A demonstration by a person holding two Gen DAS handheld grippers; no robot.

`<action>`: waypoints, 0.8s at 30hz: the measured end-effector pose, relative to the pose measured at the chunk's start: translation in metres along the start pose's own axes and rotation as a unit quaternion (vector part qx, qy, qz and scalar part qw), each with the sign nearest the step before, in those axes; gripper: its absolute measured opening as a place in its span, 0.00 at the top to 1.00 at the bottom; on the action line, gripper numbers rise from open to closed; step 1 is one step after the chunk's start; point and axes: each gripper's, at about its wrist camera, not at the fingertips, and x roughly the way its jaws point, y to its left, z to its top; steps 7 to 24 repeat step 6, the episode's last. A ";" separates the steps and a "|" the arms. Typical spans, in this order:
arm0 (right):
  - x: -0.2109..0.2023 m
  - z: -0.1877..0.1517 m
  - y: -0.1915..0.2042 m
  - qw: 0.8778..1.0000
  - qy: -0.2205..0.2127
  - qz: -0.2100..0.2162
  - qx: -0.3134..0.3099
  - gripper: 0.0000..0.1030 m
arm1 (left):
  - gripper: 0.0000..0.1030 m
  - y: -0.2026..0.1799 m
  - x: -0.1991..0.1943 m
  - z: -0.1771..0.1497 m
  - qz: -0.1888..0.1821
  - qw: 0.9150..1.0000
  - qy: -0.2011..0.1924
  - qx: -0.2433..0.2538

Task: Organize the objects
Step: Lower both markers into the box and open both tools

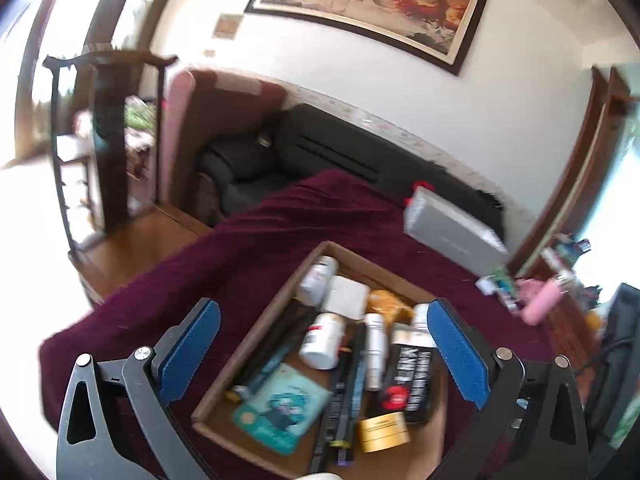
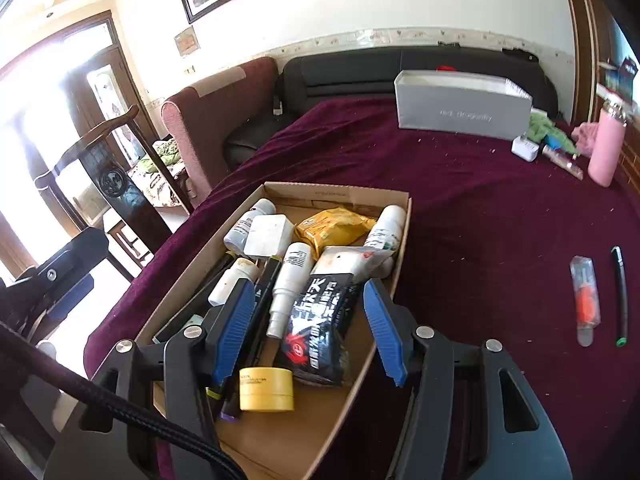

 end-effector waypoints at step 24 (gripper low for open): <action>-0.010 -0.007 0.006 0.999 -0.009 -0.016 -0.031 0.40 | 0.01 -0.006 -0.018 -0.008 0.043 0.999 -0.021 0.023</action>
